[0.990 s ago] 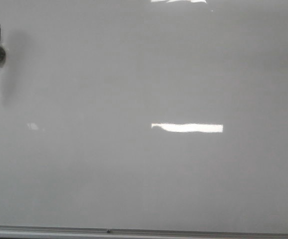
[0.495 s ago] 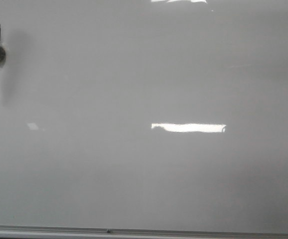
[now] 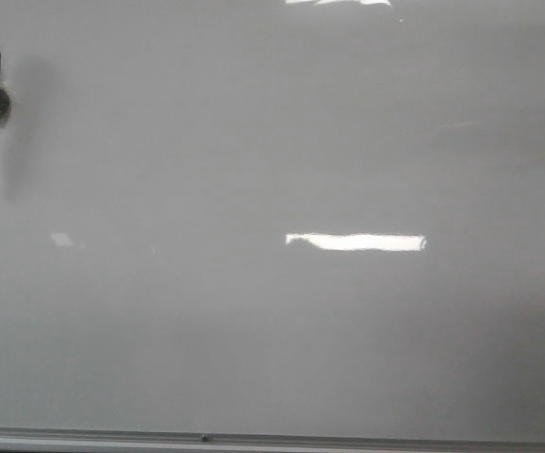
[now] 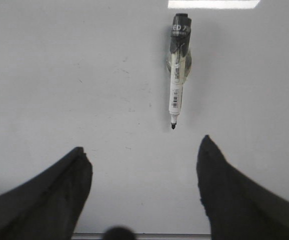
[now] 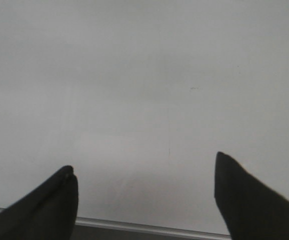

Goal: Write number 4 on whiteboard

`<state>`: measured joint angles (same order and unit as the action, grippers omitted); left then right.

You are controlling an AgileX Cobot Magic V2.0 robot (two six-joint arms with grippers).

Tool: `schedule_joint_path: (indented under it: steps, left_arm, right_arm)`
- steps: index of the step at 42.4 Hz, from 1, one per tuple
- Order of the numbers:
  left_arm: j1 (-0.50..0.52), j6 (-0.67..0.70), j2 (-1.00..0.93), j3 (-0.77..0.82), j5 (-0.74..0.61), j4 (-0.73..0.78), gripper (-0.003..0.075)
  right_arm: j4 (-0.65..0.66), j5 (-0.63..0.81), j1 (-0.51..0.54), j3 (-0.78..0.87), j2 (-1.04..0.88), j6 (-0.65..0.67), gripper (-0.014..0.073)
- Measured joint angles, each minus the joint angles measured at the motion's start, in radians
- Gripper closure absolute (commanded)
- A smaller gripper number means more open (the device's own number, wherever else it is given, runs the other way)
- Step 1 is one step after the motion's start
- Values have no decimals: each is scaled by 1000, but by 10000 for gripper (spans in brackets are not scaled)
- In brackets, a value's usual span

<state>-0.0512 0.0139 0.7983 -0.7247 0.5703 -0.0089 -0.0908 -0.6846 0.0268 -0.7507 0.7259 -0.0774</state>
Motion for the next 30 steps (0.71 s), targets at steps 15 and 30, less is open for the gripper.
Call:
schedule_joint_path:
  steps: [15, 30]
  left_arm:
    - [-104, -2, 239, -6, -150, -17, 209]
    - [-104, -2, 446, -6, -393, -48, 210]
  right_arm:
    - [-2, -17, 0, 0, 0, -2, -16]
    - [-2, -19, 0, 0, 0, -2, -16]
